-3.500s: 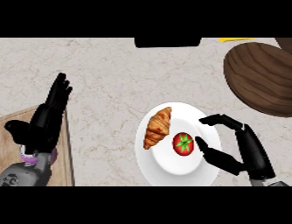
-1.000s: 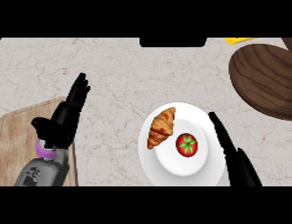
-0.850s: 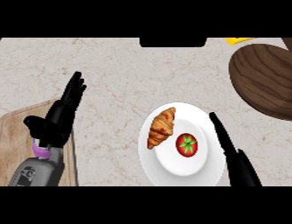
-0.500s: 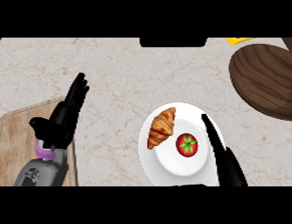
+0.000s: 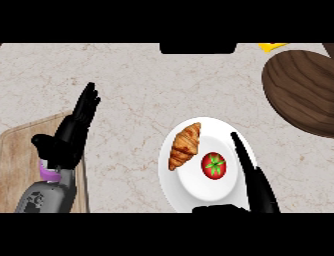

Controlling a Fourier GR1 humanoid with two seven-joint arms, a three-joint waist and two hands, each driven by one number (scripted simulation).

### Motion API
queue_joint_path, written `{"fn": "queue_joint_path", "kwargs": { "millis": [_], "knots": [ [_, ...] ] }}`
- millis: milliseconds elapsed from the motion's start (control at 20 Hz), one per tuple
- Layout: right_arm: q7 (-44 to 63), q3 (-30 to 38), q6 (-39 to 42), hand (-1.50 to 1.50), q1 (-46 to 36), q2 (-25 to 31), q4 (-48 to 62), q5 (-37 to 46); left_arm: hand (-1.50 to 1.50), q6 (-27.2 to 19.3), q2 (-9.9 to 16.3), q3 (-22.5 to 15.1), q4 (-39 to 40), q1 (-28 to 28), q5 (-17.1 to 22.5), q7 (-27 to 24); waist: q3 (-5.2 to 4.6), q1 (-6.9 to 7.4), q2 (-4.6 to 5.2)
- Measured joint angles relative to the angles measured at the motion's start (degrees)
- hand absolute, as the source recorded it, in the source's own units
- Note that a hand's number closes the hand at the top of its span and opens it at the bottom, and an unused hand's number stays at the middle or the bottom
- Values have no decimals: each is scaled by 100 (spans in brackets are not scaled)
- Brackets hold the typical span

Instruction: Pick the tomato from the plate and place it in the bowl

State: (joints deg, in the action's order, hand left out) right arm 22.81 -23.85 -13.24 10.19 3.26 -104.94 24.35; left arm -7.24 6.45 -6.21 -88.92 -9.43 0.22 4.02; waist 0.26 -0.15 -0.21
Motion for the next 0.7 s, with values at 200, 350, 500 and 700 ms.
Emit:
{"fn": "queue_joint_path", "kwargs": {
  "millis": [200,350,500,700],
  "knots": [
    [50,-60,-221,-150,-146,-80,466,393,0,-56,-83,28,39,-88,-59,146,-10,4,8],
    [164,43,-254,-150,-294,-57,735,615,0,40,-27,61,-165,34,-30,234,-12,14,9],
    [110,36,-258,-150,-370,-65,1043,766,0,59,-92,66,-66,10,-76,182,-8,9,7],
    [39,110,-147,150,-524,-152,1280,702,0,161,-133,105,-87,52,-102,88,-5,7,0]
  ]
}}
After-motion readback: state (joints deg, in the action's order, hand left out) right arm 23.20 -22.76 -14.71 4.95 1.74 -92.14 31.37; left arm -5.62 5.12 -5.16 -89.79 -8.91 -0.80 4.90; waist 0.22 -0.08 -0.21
